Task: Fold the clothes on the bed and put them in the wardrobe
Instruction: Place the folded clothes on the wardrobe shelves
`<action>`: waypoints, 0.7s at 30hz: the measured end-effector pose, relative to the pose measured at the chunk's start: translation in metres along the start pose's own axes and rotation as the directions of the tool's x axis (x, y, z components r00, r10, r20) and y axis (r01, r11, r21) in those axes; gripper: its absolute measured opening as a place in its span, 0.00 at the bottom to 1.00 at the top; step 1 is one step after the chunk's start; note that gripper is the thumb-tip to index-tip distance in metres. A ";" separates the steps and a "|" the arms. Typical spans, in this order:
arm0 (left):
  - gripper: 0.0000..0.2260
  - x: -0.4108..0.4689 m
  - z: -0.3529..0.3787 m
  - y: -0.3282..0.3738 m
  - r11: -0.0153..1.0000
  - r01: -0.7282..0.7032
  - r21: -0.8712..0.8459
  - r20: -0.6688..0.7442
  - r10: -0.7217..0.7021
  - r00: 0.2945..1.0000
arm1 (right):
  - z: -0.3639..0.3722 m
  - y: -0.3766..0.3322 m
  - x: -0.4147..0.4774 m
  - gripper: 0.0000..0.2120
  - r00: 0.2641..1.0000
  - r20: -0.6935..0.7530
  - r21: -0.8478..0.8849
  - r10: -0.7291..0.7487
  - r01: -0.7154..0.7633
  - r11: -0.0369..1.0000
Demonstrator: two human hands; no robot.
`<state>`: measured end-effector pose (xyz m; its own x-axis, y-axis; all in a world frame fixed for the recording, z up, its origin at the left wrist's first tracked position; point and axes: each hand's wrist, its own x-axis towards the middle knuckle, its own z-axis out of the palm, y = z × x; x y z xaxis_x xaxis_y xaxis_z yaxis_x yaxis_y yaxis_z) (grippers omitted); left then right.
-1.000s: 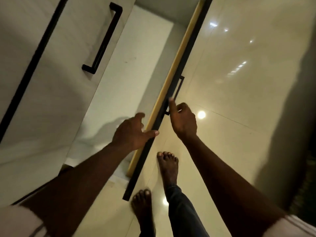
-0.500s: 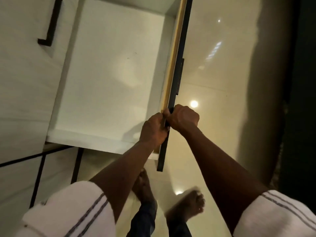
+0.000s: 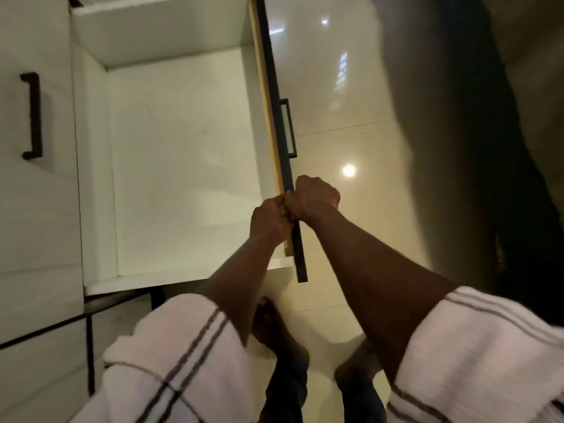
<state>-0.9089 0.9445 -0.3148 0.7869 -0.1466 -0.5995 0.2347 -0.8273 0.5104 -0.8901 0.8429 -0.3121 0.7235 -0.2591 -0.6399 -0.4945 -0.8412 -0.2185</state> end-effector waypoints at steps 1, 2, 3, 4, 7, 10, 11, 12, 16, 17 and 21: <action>0.15 -0.006 -0.002 0.009 1.000 -0.026 -0.001 -0.006 0.026 1.000 | -0.004 0.010 -0.010 0.18 0.999 -0.042 0.133 -0.002 0.008 0.991; 0.16 -0.013 -0.005 0.017 0.998 -0.053 -0.021 -0.034 0.052 0.998 | -0.006 0.019 -0.019 0.19 0.995 -0.093 0.264 -0.018 0.042 0.964; 0.17 -0.023 -0.004 0.033 0.995 -0.094 -0.036 -0.071 0.092 0.993 | -0.018 0.034 -0.033 0.20 0.987 -0.161 0.381 -0.017 0.078 0.921; 0.19 -0.031 -0.005 0.043 0.988 -0.149 -0.039 -0.108 0.144 0.984 | -0.027 0.044 -0.045 0.20 0.974 -0.225 0.475 -0.014 0.122 0.871; 0.21 -0.065 0.000 0.102 0.905 -0.426 0.011 -0.109 0.425 0.899 | -0.077 0.105 -0.094 0.16 0.934 -0.346 0.676 0.092 0.180 0.714; 0.19 -0.104 0.000 0.177 0.787 -0.611 0.087 -0.064 0.616 0.785 | -0.135 0.175 -0.154 0.12 0.902 -0.365 0.755 0.232 0.140 0.641; 0.18 -0.120 0.001 0.208 0.753 -0.650 0.107 -0.034 0.656 0.754 | -0.158 0.204 -0.180 0.11 0.889 -0.358 0.776 0.286 0.113 0.620; 0.16 -0.134 0.001 0.233 0.726 -0.676 0.129 -0.002 0.681 0.732 | -0.176 0.226 -0.202 0.10 0.880 -0.334 0.798 0.337 0.074 0.598; 0.15 -0.184 0.012 0.349 0.651 -0.740 0.169 0.139 0.727 0.672 | -0.248 0.322 -0.282 0.09 0.851 -0.216 0.838 0.480 -0.091 0.538; 0.16 -0.194 0.019 0.367 0.646 -0.742 0.178 0.168 0.723 0.670 | -0.254 0.342 -0.297 0.09 0.839 -0.202 0.845 0.505 -0.112 0.524; 0.21 -0.212 0.056 0.447 0.615 -0.774 0.151 0.212 0.745 0.633 | -0.282 0.414 -0.337 0.08 0.778 -0.038 0.959 0.627 -0.148 0.241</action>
<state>-1.0033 0.5756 0.0058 0.5514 -0.8241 -0.1299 -0.5511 -0.4767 0.6849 -1.2025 0.4482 0.0205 0.2709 -0.7473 -0.6067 -0.6881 0.2904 -0.6649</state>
